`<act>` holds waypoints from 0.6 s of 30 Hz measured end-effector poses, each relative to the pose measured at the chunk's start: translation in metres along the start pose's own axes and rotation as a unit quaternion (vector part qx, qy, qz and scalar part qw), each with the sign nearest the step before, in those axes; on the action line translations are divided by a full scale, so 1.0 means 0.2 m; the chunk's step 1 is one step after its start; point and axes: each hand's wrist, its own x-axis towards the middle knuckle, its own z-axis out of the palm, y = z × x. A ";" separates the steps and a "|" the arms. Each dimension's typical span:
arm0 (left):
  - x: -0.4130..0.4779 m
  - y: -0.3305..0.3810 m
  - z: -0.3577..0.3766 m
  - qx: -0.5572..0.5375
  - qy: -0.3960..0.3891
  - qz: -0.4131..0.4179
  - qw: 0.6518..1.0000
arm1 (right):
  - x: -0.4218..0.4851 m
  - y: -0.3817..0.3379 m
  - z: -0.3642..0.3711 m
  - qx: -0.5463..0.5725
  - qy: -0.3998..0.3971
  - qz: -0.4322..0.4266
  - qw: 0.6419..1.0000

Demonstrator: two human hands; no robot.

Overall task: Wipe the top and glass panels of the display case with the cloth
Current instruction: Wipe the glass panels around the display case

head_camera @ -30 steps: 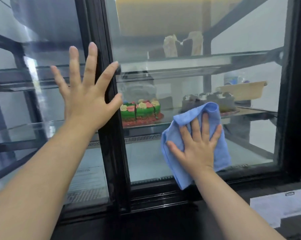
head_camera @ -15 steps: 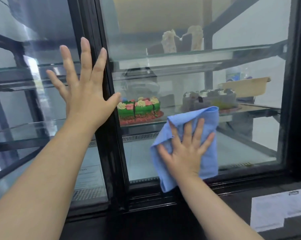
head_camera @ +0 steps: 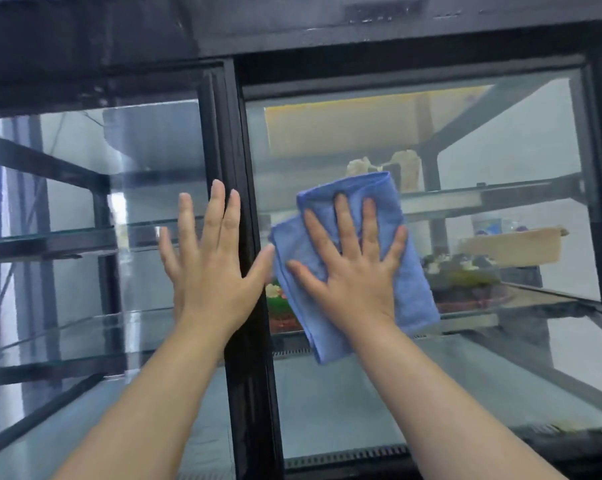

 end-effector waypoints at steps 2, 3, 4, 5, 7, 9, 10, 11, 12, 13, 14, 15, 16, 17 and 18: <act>0.15 -0.01 -0.05 0.015 0.003 -0.001 1.000 | -0.04 0.10 -0.02 -0.002 -0.006 -0.041 0.999; 0.23 -0.01 -0.07 0.045 0.001 0.006 0.999 | -0.04 0.18 -0.03 -0.004 -0.015 -0.025 1.000; 0.29 0.00 -0.09 0.076 -0.004 0.011 0.997 | -0.01 0.24 -0.04 -0.005 -0.022 0.018 1.000; 0.33 0.01 -0.09 0.095 -0.011 0.011 0.995 | 0.05 0.28 -0.05 -0.005 -0.027 0.086 0.996; 0.36 0.04 -0.08 0.093 -0.024 -0.007 0.995 | 0.25 0.27 -0.07 0.005 -0.022 0.222 0.975; 0.35 0.05 -0.06 0.077 -0.030 -0.025 0.996 | 0.39 0.17 -0.07 0.005 -0.026 0.219 0.975; 0.35 0.04 -0.06 0.075 -0.030 -0.028 0.996 | 0.41 0.14 -0.07 0.007 -0.019 0.157 0.987; 0.35 0.04 -0.06 0.074 -0.031 -0.029 0.996 | 0.40 0.15 -0.05 0.005 -0.016 0.076 0.997; 0.36 0.04 -0.06 0.071 -0.032 -0.029 0.997 | 0.36 0.19 -0.05 -0.005 -0.017 0.002 1.000; 0.36 0.04 -0.06 0.069 -0.032 -0.028 0.997 | 0.32 0.27 -0.05 -0.014 -0.019 -0.044 0.999; 0.36 0.03 -0.06 0.068 -0.031 -0.026 0.997 | 0.31 0.35 -0.07 -0.016 -0.030 -0.044 0.998; 0.36 0.03 -0.05 0.067 -0.030 -0.025 0.997 | 0.33 0.43 -0.10 -0.014 -0.037 0.002 0.999; 0.36 0.03 -0.05 0.066 -0.030 -0.024 0.997 | 0.37 0.49 -0.12 -0.014 -0.041 0.082 0.996; 0.36 0.03 -0.05 0.067 -0.033 -0.025 0.997 | 0.44 0.50 -0.13 -0.006 -0.041 0.170 0.985; 0.37 0.03 -0.05 0.064 -0.034 -0.024 0.997 | 0.53 0.45 -0.13 0.003 -0.032 0.231 0.973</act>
